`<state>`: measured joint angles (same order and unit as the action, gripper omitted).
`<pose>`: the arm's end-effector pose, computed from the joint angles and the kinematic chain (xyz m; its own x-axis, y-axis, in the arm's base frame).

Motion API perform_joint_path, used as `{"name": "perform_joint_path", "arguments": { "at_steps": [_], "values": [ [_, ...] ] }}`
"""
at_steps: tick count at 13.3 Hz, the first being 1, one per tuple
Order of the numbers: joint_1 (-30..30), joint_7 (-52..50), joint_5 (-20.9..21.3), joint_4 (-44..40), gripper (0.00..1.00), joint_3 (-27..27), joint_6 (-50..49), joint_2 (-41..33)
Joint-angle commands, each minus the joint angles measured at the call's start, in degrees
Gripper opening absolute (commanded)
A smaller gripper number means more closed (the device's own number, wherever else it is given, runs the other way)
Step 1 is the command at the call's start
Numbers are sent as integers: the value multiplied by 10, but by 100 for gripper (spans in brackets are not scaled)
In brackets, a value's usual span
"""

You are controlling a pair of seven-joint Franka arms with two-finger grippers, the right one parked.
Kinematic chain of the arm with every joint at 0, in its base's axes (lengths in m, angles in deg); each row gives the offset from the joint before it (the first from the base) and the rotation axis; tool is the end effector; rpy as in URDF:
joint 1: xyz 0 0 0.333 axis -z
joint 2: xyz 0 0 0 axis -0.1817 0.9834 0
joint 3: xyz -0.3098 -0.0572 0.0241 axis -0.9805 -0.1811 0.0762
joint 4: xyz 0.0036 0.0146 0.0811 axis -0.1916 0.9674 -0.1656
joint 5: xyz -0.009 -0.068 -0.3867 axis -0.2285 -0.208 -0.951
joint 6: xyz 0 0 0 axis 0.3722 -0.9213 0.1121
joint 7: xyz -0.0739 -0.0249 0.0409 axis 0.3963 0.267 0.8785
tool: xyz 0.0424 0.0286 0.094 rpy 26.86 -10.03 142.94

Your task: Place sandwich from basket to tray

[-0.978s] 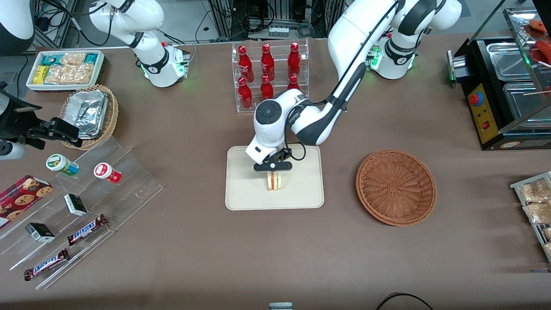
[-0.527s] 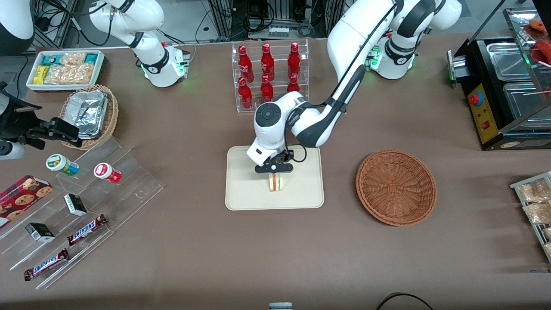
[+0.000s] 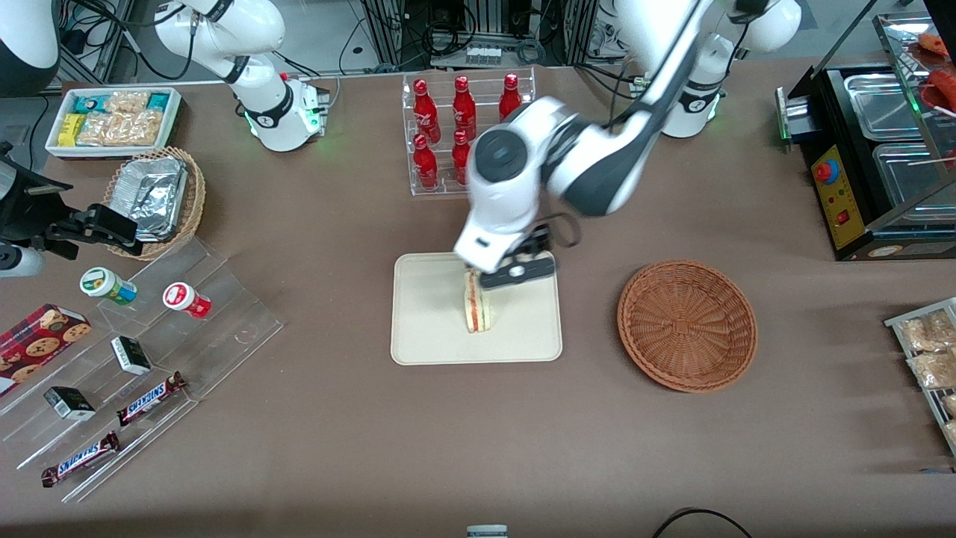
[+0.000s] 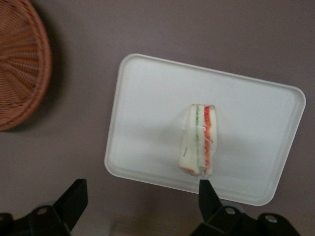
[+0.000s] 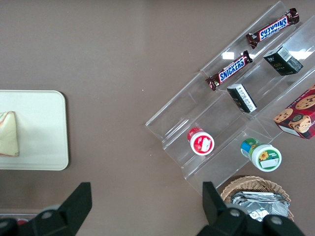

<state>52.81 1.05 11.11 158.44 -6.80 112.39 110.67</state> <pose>0.5229 -0.4396 0.4576 0.9692 0.2457 -0.0145 0.2446 -0.9681 -0.0540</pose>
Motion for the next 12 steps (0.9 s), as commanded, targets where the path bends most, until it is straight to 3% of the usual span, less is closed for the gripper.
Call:
{"name": "perform_joint_path", "arguments": {
  "at_steps": [1, 6, 8, 12],
  "values": [
    [4, 38, -15, 38, 99, 56, -71, -77],
    [4, 193, -16, 106, 99, 189, -150, -218],
    [5, 271, -16, 95, 99, 249, -172, -228],
    [4, 349, -5, 81, 99, 291, -172, -221]
  ]
}}
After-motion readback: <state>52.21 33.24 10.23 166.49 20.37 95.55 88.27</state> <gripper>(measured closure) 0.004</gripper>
